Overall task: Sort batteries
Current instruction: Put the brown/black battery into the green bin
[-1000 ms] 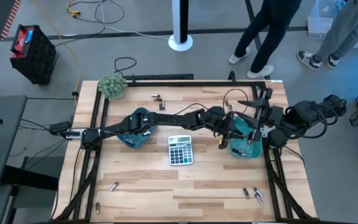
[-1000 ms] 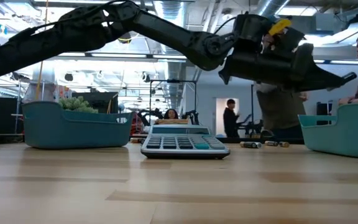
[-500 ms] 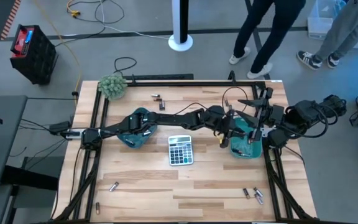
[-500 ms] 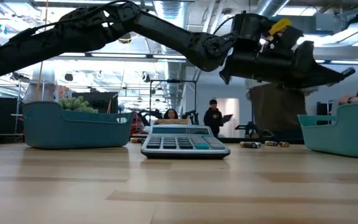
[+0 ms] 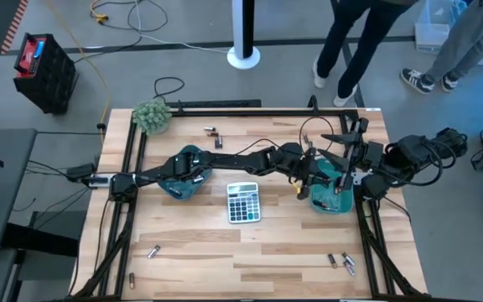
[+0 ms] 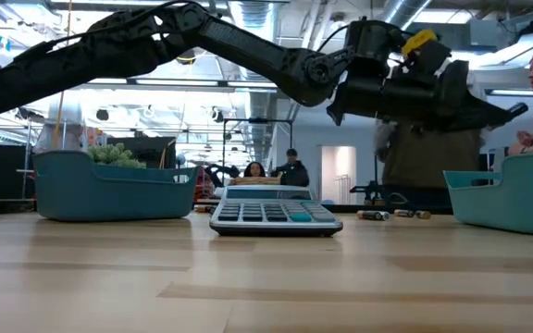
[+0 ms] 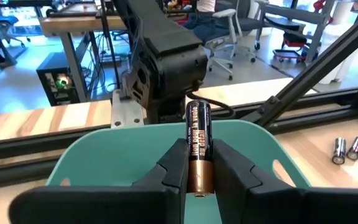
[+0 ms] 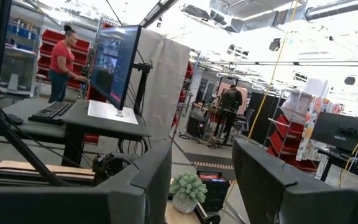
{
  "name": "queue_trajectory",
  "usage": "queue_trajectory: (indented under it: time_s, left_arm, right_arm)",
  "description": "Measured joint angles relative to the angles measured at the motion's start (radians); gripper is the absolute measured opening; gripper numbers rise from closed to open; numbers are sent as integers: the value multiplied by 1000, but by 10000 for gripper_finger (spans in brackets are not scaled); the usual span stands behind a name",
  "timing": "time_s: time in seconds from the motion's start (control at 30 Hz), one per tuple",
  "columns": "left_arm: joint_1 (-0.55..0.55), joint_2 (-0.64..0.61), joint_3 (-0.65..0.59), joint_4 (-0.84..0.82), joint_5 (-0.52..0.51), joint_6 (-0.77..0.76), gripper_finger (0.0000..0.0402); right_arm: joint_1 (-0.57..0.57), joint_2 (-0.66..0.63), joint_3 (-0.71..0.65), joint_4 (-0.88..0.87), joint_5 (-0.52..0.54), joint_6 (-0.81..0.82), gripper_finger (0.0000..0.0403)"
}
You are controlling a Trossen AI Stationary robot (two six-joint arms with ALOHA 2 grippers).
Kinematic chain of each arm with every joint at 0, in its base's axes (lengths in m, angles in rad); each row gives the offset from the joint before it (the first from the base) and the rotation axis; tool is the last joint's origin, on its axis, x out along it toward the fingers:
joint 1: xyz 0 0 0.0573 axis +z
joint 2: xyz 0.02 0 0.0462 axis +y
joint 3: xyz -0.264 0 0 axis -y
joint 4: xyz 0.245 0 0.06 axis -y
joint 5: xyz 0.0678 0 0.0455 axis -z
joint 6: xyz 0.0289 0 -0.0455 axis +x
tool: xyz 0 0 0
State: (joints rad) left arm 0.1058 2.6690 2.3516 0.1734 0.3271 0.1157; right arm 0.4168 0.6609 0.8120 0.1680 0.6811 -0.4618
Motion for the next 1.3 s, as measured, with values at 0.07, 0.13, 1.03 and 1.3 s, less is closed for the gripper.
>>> queue_trajectory:
  time_s: [0.07,0.13,1.03,1.3]
  left_arm:
    - [0,0,0,0,0,-8,43]
    - [-1,0,0,-10,0,-20,43]
    - [1,0,0,-159,-81,-41,43]
    - [0,0,0,-160,-81,-61,70]
  right_arm:
    - [0,0,0,0,0,0,185]
    - [0,0,0,2,0,0,185]
    - [0,0,0,29,1,-4,185]
    - [0,0,0,29,1,-8,185]
